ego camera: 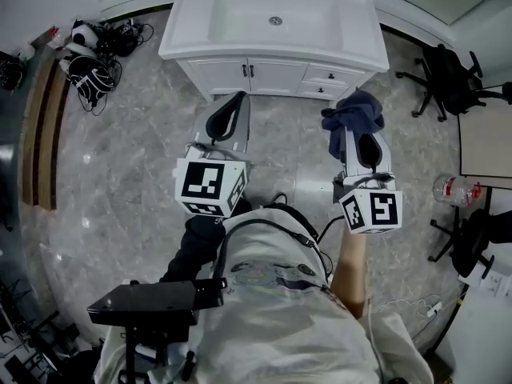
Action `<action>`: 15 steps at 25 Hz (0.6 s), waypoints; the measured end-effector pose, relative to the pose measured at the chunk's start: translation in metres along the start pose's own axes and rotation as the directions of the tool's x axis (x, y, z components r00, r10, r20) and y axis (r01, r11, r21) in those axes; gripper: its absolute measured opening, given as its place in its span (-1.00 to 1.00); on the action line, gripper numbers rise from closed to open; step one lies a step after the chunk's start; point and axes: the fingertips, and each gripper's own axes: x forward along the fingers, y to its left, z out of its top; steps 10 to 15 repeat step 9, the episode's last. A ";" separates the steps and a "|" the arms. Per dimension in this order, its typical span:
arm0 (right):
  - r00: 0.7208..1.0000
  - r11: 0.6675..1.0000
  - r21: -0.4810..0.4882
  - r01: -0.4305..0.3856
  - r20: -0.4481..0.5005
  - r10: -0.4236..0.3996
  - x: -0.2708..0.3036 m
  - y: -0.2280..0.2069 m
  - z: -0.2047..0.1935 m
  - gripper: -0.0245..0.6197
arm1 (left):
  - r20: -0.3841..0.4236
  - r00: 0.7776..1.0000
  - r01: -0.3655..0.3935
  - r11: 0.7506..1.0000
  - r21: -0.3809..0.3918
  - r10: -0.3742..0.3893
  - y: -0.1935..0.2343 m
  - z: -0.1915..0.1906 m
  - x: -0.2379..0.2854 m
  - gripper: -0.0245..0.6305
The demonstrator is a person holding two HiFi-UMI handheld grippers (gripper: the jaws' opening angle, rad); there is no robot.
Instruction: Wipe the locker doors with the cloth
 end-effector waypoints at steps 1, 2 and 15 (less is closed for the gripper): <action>1.000 1.000 0.003 -0.001 0.000 0.001 0.003 -0.003 0.003 -0.70 | -0.001 1.000 0.001 1.000 0.001 -0.001 0.000 0.004 0.004 -0.92; 1.000 1.000 0.004 -0.002 0.003 0.002 0.004 -0.003 0.004 -0.70 | -0.001 1.000 0.001 1.000 0.002 -0.001 0.000 0.005 0.005 -0.92; 1.000 1.000 -0.003 -0.017 0.023 0.017 -0.007 0.015 -0.021 -0.70 | 0.011 1.000 -0.007 1.000 0.019 0.006 0.002 -0.019 -0.016 -0.92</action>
